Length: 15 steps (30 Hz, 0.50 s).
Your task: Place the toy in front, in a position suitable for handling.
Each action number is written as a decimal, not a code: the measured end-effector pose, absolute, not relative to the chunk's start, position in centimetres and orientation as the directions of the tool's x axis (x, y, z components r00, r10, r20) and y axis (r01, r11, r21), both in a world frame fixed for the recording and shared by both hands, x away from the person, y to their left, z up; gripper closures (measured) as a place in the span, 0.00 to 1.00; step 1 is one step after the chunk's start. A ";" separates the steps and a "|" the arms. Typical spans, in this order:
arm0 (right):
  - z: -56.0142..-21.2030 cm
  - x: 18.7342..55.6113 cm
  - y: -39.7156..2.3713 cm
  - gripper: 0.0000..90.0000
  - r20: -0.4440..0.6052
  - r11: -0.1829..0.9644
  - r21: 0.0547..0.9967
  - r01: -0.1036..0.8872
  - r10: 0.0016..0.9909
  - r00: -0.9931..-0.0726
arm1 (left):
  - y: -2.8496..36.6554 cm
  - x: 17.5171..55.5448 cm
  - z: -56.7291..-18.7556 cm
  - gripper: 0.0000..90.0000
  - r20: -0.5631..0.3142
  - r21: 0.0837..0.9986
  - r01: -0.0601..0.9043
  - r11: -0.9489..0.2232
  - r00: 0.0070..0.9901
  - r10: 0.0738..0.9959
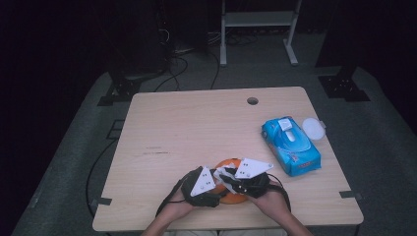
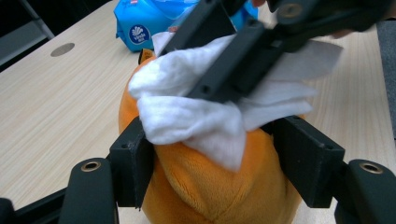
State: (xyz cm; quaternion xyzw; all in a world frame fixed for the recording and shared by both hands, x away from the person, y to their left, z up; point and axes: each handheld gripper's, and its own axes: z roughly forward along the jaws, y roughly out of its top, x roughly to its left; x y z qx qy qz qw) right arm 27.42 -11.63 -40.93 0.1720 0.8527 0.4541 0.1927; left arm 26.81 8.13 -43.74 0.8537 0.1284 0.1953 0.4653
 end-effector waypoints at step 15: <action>-41.0 29.3 -16.4 0.93 -0.071 0.462 0.854 0.238 0.558 -0.827 | 9.5 27.6 -44.0 0.35 0.142 0.865 0.095 -0.492 0.896 0.421</action>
